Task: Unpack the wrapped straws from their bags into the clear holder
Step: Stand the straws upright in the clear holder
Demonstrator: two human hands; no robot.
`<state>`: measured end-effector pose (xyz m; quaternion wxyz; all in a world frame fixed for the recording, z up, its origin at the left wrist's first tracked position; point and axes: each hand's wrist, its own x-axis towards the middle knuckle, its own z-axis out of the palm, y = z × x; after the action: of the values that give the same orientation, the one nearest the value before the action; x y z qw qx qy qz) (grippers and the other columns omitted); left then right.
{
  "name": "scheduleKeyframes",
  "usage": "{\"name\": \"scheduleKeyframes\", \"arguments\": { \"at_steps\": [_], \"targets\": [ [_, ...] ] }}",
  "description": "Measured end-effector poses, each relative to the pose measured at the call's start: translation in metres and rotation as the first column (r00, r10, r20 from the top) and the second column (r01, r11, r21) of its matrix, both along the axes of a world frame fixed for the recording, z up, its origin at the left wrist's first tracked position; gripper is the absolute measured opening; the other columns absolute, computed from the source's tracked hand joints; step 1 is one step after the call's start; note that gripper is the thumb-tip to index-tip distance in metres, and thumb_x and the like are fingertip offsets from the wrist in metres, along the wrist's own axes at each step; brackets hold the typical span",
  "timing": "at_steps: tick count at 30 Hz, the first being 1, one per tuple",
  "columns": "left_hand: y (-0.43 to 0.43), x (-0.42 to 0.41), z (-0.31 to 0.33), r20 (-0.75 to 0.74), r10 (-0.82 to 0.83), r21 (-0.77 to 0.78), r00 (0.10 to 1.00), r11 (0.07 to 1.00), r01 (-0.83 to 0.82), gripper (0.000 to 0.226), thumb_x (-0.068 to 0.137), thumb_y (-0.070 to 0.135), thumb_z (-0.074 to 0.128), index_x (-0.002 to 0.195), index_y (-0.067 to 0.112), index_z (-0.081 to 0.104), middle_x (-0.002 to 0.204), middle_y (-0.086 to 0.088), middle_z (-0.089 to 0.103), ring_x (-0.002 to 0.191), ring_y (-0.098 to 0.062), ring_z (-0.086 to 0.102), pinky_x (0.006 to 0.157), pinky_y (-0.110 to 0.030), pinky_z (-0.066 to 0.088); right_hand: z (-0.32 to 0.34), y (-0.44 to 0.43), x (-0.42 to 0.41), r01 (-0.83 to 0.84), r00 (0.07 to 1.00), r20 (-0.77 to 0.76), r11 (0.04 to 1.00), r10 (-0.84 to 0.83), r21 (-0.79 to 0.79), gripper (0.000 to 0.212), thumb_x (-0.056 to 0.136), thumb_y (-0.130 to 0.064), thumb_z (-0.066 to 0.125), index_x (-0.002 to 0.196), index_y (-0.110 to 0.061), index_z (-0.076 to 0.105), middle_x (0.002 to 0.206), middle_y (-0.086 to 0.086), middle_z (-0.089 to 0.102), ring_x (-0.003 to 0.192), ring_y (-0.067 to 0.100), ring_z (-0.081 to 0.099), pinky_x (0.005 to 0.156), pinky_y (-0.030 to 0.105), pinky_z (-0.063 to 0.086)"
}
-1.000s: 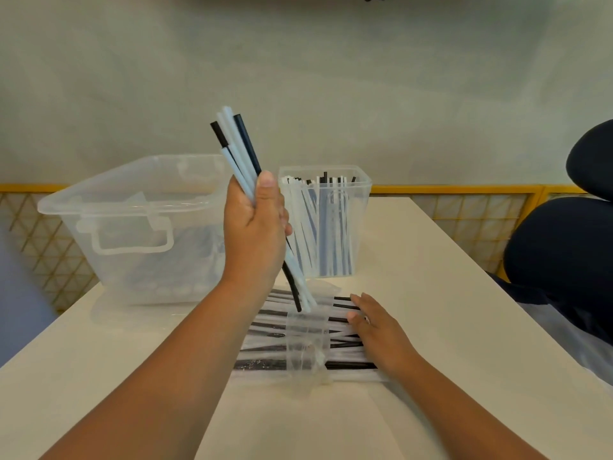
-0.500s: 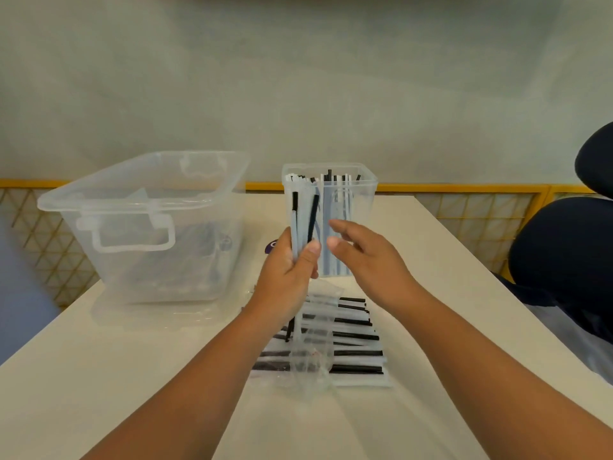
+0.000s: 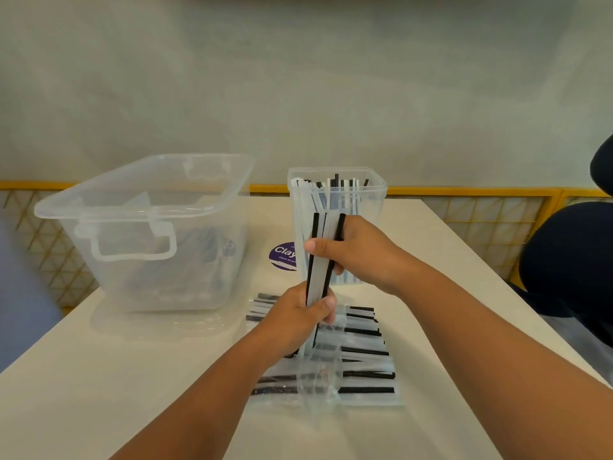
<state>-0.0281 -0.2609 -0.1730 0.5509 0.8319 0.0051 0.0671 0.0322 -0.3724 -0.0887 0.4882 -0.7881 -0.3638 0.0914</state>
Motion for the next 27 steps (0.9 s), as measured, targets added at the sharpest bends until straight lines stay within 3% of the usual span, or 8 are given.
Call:
{"name": "scheduleKeyframes", "arguments": {
  "at_steps": [4, 7, 13, 16, 20, 23, 25, 27],
  "targets": [
    [0.006, 0.004, 0.007, -0.026, -0.045, 0.014, 0.999, 0.999, 0.045, 0.023, 0.097, 0.028, 0.046, 0.077, 0.021, 0.056, 0.068, 0.009, 0.061, 0.073, -0.005, 0.059, 0.077, -0.02, 0.046, 0.018, -0.004, 0.01, -0.006, 1.0, -0.008, 0.999, 0.007, 0.049, 0.005, 0.089, -0.021, 0.06, 0.089, -0.016, 0.061, 0.07, -0.008, 0.062, 0.049, -0.006, 0.056, 0.05, 0.011, 0.044],
    [0.006, 0.006, 0.026, -0.003, -0.093, 0.003, 0.996, 0.996, 0.093, 0.029, 0.097, 0.029, 0.045, 0.07, 0.018, 0.052, 0.061, 0.008, 0.056, 0.058, 0.0, 0.054, 0.062, -0.009, 0.044, 0.037, -0.006, 0.02, -0.04, 0.998, -0.044, 0.992, 0.046, 0.124, 0.005, 0.085, -0.019, 0.064, 0.084, -0.024, 0.063, 0.075, -0.01, 0.065, 0.061, -0.003, 0.06, 0.054, 0.013, 0.044],
    [0.006, 0.018, 0.061, 0.053, -0.212, -0.282, 0.976, 0.935, 0.218, 0.034, 0.08, 0.048, 0.055, 0.057, 0.024, 0.05, 0.046, 0.007, 0.04, 0.041, -0.008, 0.037, 0.048, -0.022, 0.038, 0.08, -0.008, 0.036, -0.174, 0.975, -0.106, 0.965, 0.197, 0.197, 0.008, 0.078, -0.014, 0.065, 0.086, -0.018, 0.065, 0.067, -0.012, 0.066, 0.064, -0.001, 0.061, 0.054, 0.01, 0.045],
    [0.007, 0.03, 0.077, 0.096, -0.19, -0.273, 0.977, 0.939, 0.209, 0.032, 0.072, 0.048, 0.06, 0.05, 0.026, 0.05, 0.044, 0.005, 0.039, 0.037, -0.007, 0.035, 0.045, -0.021, 0.034, 0.099, -0.002, 0.043, -0.179, 0.982, -0.024, 0.964, 0.187, 0.199, 0.007, 0.078, -0.016, 0.065, 0.084, -0.015, 0.062, 0.066, -0.011, 0.063, 0.062, 0.0, 0.061, 0.052, 0.011, 0.045],
    [0.009, 0.052, 0.104, 0.193, -0.031, -0.09, 0.981, 0.995, 0.049, 0.038, 0.07, 0.055, 0.059, 0.059, 0.02, 0.049, 0.044, 0.007, 0.047, 0.042, -0.009, 0.045, 0.055, -0.026, 0.044, 0.128, 0.002, 0.053, -0.138, 0.983, 0.149, 0.971, 0.109, 0.196, 0.004, 0.085, -0.015, 0.062, 0.084, -0.016, 0.059, 0.077, -0.004, 0.063, 0.073, 0.006, 0.063, 0.056, 0.012, 0.047],
    [0.011, 0.071, 0.123, 0.267, 0.043, -0.106, 0.963, 0.994, -0.015, 0.027, 0.082, 0.038, 0.063, 0.068, 0.017, 0.053, 0.047, 0.007, 0.055, 0.046, -0.004, 0.053, 0.054, -0.02, 0.049, 0.145, 0.003, 0.062, -0.114, 0.966, 0.254, 0.968, 0.055, 0.223, 0.005, 0.087, -0.017, 0.061, 0.085, -0.019, 0.057, 0.079, -0.006, 0.06, 0.074, 0.005, 0.06, 0.059, 0.011, 0.048],
    [0.015, 0.082, 0.131, 0.293, 0.066, -0.134, 0.954, 0.991, -0.027, 0.017, 0.082, 0.033, 0.066, 0.079, 0.018, 0.058, 0.061, 0.007, 0.063, 0.058, -0.006, 0.061, 0.069, -0.026, 0.056, 0.155, 0.003, 0.072, -0.068, 0.948, 0.318, 0.96, -0.023, 0.273, 0.008, 0.088, -0.019, 0.06, 0.084, -0.02, 0.053, 0.079, -0.008, 0.055, 0.072, 0.003, 0.056, 0.061, 0.011, 0.047],
    [0.023, 0.09, 0.134, 0.341, 0.115, -0.036, 0.933, 0.993, -0.11, 0.018, 0.083, 0.033, 0.067, 0.094, 0.021, 0.059, 0.086, 0.008, 0.067, 0.081, -0.005, 0.064, 0.08, -0.022, 0.051, 0.164, -0.001, 0.084, 0.0, 0.93, 0.342, 0.933, -0.132, 0.36, 0.012, 0.09, -0.019, 0.058, 0.081, -0.022, 0.05, 0.078, -0.01, 0.051, 0.07, 0.001, 0.052, 0.063, 0.01, 0.045]
  ]
}}
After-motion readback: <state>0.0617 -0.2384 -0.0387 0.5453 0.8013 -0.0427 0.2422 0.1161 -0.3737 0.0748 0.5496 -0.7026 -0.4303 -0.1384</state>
